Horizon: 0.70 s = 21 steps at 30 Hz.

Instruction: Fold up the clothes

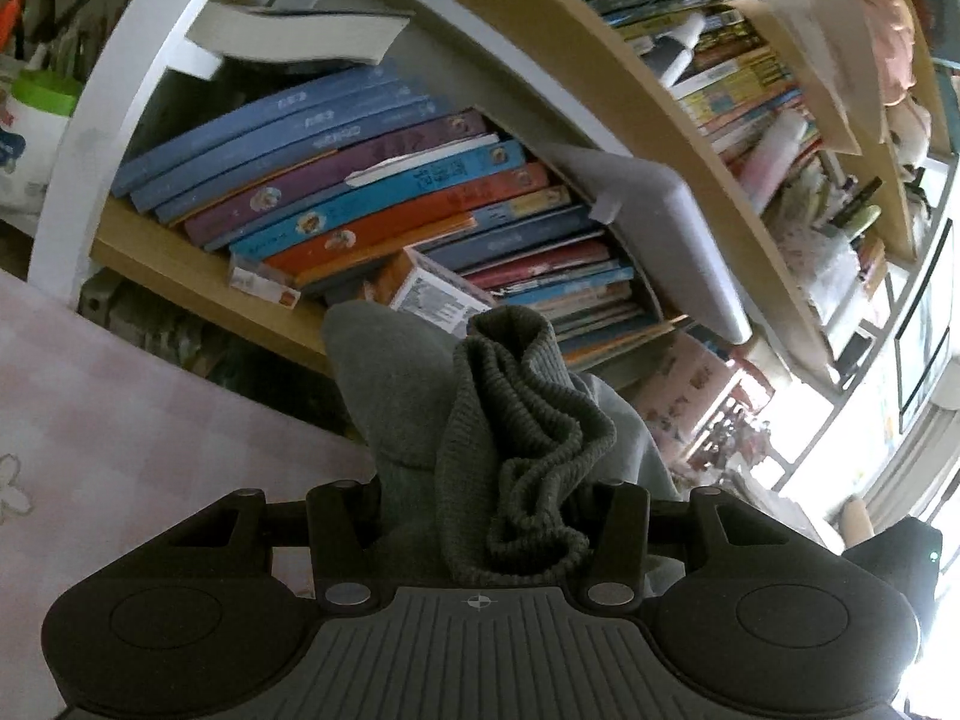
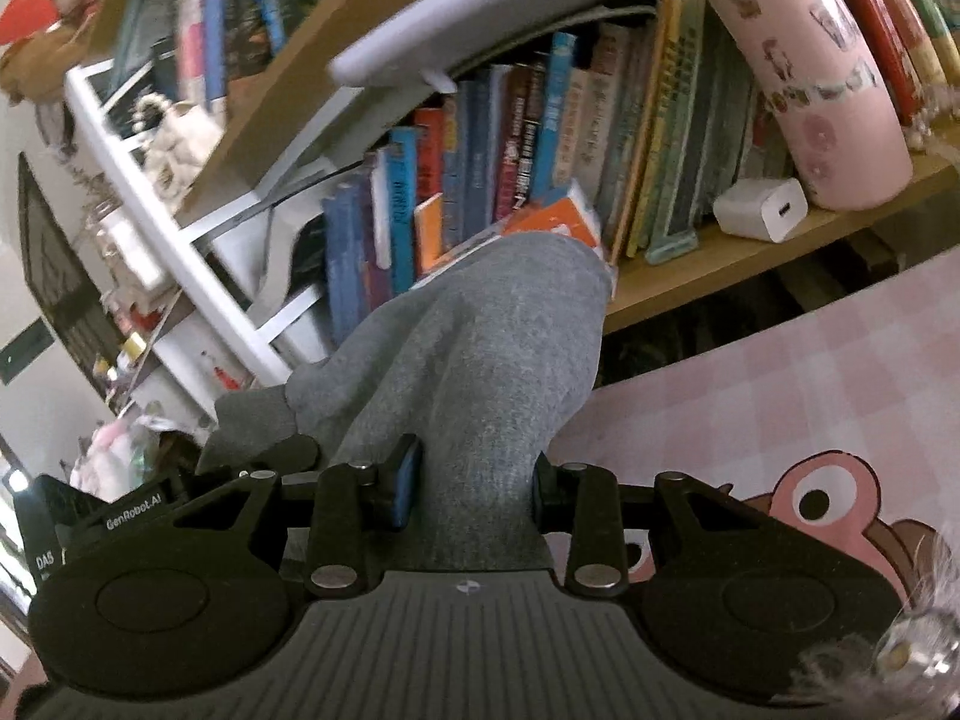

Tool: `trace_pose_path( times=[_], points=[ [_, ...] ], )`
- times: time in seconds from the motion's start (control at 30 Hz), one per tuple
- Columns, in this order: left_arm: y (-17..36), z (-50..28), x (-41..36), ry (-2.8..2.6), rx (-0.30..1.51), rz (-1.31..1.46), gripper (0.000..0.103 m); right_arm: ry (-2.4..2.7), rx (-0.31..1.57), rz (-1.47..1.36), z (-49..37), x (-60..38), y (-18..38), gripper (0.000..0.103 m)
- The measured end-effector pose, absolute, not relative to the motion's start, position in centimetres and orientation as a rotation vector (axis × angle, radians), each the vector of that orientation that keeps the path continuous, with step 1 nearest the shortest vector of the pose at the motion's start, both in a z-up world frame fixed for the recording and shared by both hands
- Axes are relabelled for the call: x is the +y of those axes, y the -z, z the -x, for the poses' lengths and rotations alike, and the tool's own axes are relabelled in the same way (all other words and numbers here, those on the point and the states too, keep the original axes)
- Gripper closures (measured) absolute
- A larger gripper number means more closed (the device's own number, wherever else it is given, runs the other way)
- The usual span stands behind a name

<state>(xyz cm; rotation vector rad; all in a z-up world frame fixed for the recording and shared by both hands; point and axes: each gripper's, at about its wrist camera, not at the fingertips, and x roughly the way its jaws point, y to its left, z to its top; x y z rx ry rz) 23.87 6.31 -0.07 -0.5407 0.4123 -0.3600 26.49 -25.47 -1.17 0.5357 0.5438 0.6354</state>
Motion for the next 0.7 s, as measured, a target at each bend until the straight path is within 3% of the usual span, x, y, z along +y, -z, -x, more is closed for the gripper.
trace_pose_path(
  times=[0.27, 0.47, 0.53, 0.6, 0.67, 0.7],
  points=[
    [2.1, -27.3, 6.6, 0.325, 0.452, 0.557, 0.056, -0.608, 0.602, -0.565, -30.5, -24.7, 3.8, 0.071],
    [2.8, -28.2, 7.1, 0.321, 0.472, 0.592, 0.054, -0.613, 0.649, -0.639, -32.4, -25.1, 5.5, 0.065],
    [3.1, -28.5, 7.2, 0.31, 0.493, 0.6, 0.05, -0.601, 0.655, -0.651, -32.4, -25.2, 5.9, 0.054],
    [3.3, -28.6, 7.3, 0.294, 0.505, 0.619, 0.041, -0.587, 0.642, -0.652, -32.2, -25.2, 6.1, 0.049],
    [3.3, -28.6, 7.4, 0.273, 0.518, 0.623, 0.03, -0.565, 0.624, -0.617, -31.9, -24.8, 5.8, 0.037],
    [3.2, -28.5, 7.4, 0.256, 0.516, 0.614, 0.025, -0.544, 0.611, -0.594, -31.6, -24.7, 5.6, 0.026]
  ],
)
